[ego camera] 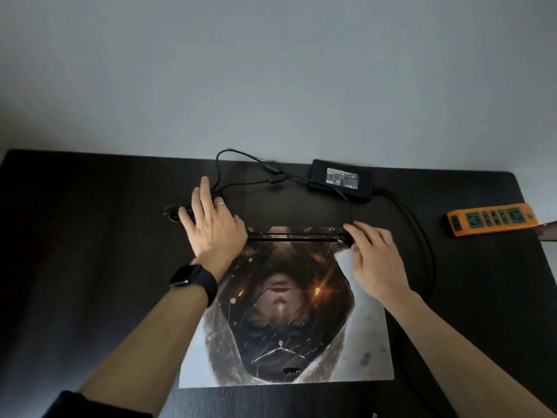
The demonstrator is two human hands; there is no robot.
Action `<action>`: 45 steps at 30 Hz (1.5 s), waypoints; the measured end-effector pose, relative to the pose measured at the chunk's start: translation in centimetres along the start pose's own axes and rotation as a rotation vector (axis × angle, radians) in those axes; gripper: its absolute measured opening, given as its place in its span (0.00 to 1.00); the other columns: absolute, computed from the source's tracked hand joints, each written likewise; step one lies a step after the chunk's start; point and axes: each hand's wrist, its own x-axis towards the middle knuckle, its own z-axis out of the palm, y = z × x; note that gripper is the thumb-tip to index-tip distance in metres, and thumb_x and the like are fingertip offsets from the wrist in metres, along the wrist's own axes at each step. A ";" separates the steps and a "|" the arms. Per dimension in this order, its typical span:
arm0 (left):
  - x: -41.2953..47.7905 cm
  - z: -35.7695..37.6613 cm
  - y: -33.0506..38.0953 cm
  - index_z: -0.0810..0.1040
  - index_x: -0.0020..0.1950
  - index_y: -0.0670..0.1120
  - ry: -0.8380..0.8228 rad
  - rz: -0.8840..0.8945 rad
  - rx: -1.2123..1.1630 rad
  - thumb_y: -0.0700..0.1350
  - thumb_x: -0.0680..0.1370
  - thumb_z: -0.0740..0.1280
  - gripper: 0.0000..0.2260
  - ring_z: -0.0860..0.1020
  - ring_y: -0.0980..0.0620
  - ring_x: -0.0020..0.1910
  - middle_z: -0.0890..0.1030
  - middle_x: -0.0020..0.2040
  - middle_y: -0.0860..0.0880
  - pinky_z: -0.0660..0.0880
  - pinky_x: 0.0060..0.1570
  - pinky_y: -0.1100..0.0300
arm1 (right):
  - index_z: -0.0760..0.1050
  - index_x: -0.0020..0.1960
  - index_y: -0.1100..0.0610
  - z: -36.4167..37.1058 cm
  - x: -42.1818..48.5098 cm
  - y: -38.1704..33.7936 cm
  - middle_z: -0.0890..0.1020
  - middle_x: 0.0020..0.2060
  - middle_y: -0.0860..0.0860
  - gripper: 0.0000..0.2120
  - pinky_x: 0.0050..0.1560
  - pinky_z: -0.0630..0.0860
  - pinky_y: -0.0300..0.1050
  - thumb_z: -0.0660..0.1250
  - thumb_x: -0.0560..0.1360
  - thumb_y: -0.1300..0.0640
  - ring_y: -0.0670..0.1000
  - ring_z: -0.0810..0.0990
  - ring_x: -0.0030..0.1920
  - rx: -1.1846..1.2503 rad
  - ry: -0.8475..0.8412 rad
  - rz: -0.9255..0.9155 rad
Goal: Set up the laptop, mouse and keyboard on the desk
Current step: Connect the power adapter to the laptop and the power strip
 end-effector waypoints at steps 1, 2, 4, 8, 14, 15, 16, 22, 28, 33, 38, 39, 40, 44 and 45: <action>-1.3 0.1 0.4 0.71 0.69 0.41 0.043 0.000 -0.026 0.50 0.73 0.66 0.26 0.56 0.43 0.76 0.52 0.79 0.44 0.57 0.70 0.37 | 0.72 0.71 0.53 0.0 -0.2 -0.1 0.75 0.68 0.50 0.21 0.64 0.75 0.51 0.63 0.78 0.59 0.53 0.70 0.67 0.023 0.003 0.016; -2.5 0.4 0.8 0.68 0.72 0.43 0.087 0.033 -0.039 0.49 0.73 0.65 0.28 0.58 0.42 0.76 0.54 0.79 0.43 0.57 0.69 0.37 | 0.72 0.71 0.53 0.0 -0.4 -0.3 0.75 0.68 0.50 0.21 0.64 0.74 0.51 0.62 0.78 0.58 0.53 0.69 0.67 0.041 0.006 0.028; -4.1 1.0 1.7 0.65 0.75 0.48 0.140 0.142 -0.048 0.49 0.74 0.64 0.29 0.60 0.41 0.75 0.57 0.79 0.42 0.57 0.69 0.37 | 0.73 0.70 0.53 0.0 -0.4 -0.7 0.76 0.68 0.50 0.20 0.63 0.75 0.51 0.62 0.78 0.55 0.53 0.70 0.67 0.051 0.012 0.034; -4.1 1.3 3.8 0.71 0.70 0.48 0.034 0.362 -0.055 0.53 0.78 0.61 0.21 0.66 0.44 0.71 0.70 0.71 0.45 0.60 0.69 0.43 | 0.73 0.70 0.52 -0.1 -0.4 -0.8 0.76 0.67 0.48 0.19 0.62 0.76 0.49 0.61 0.80 0.52 0.52 0.69 0.67 0.073 0.006 0.043; -4.2 2.4 6.8 0.76 0.63 0.47 -0.065 0.379 -0.015 0.66 0.78 0.55 0.27 0.73 0.44 0.58 0.76 0.57 0.46 0.68 0.63 0.47 | 0.73 0.68 0.47 0.3 -0.1 -0.6 0.75 0.66 0.43 0.18 0.55 0.78 0.45 0.60 0.80 0.45 0.49 0.66 0.67 0.195 0.032 0.106; -4.3 2.6 7.0 0.76 0.63 0.47 -0.062 0.368 -0.011 0.67 0.77 0.55 0.27 0.73 0.43 0.57 0.75 0.56 0.45 0.68 0.63 0.47 | 0.74 0.67 0.47 0.4 -0.1 -0.5 0.75 0.65 0.43 0.18 0.54 0.77 0.44 0.60 0.80 0.45 0.49 0.66 0.67 0.216 0.037 0.113; -4.7 2.7 7.0 0.76 0.62 0.47 -0.074 0.361 -0.009 0.67 0.77 0.55 0.28 0.73 0.43 0.57 0.75 0.56 0.45 0.68 0.63 0.47 | 0.74 0.67 0.47 0.4 -0.3 -0.4 0.75 0.65 0.43 0.17 0.52 0.77 0.43 0.61 0.80 0.45 0.49 0.66 0.66 0.233 0.037 0.118; -7.8 2.3 6.8 0.74 0.65 0.51 -0.155 0.332 0.035 0.68 0.77 0.53 0.28 0.72 0.46 0.58 0.74 0.57 0.48 0.69 0.63 0.50 | 0.76 0.65 0.46 0.5 -3.2 0.2 0.76 0.63 0.45 0.17 0.48 0.78 0.41 0.62 0.80 0.43 0.51 0.69 0.63 0.235 0.007 0.093; -5.5 -0.1 8.7 0.72 0.65 0.53 -0.455 0.369 -0.021 0.75 0.67 0.62 0.35 0.69 0.48 0.63 0.73 0.58 0.51 0.70 0.63 0.51 | 0.77 0.61 0.45 -1.0 -0.9 0.9 0.77 0.58 0.48 0.16 0.45 0.79 0.51 0.59 0.80 0.40 0.55 0.74 0.55 0.191 -0.058 0.021; -2.8 -1.0 10.3 0.78 0.55 0.49 -0.671 0.255 -0.034 0.73 0.58 0.73 0.36 0.76 0.48 0.54 0.79 0.52 0.50 0.76 0.54 0.51 | 0.77 0.58 0.54 -2.2 0.9 0.7 0.75 0.63 0.51 0.16 0.40 0.81 0.51 0.56 0.83 0.46 0.55 0.78 0.52 0.230 0.065 0.027; -2.7 -1.9 10.5 0.80 0.53 0.48 -0.751 0.180 -0.075 0.72 0.57 0.75 0.35 0.79 0.49 0.48 0.81 0.45 0.54 0.76 0.48 0.56 | 0.71 0.59 0.58 -5.0 1.9 -0.1 0.78 0.44 0.53 0.20 0.35 0.76 0.53 0.47 0.83 0.46 0.56 0.79 0.37 0.351 0.018 -0.065; -2.9 -2.1 10.4 0.79 0.55 0.48 -0.738 0.197 -0.048 0.73 0.57 0.74 0.37 0.79 0.49 0.50 0.81 0.48 0.53 0.75 0.49 0.55 | 0.71 0.60 0.58 -5.4 2.0 -0.1 0.78 0.44 0.53 0.19 0.34 0.76 0.52 0.48 0.83 0.47 0.55 0.78 0.36 0.347 0.045 -0.095; -3.1 -2.4 10.5 0.78 0.58 0.49 -0.719 0.221 -0.025 0.74 0.58 0.73 0.38 0.79 0.48 0.53 0.81 0.51 0.53 0.74 0.50 0.55 | 0.71 0.63 0.58 -6.1 2.2 0.0 0.78 0.45 0.53 0.19 0.34 0.77 0.52 0.49 0.84 0.48 0.55 0.78 0.37 0.342 0.078 -0.121; -3.4 -4.8 10.2 0.78 0.61 0.49 -0.748 0.245 -0.129 0.65 0.65 0.76 0.30 0.77 0.49 0.57 0.79 0.57 0.52 0.73 0.53 0.57 | 0.68 0.68 0.52 -8.9 2.9 0.3 0.78 0.47 0.51 0.15 0.36 0.78 0.50 0.54 0.84 0.50 0.52 0.79 0.41 0.382 0.141 -0.174; -3.6 -5.8 10.0 0.78 0.62 0.49 -0.773 0.248 -0.173 0.61 0.67 0.76 0.28 0.77 0.50 0.57 0.79 0.60 0.51 0.73 0.55 0.59 | 0.68 0.68 0.51 -9.7 3.0 0.3 0.77 0.46 0.50 0.14 0.36 0.78 0.49 0.55 0.84 0.50 0.51 0.77 0.41 0.380 0.152 -0.188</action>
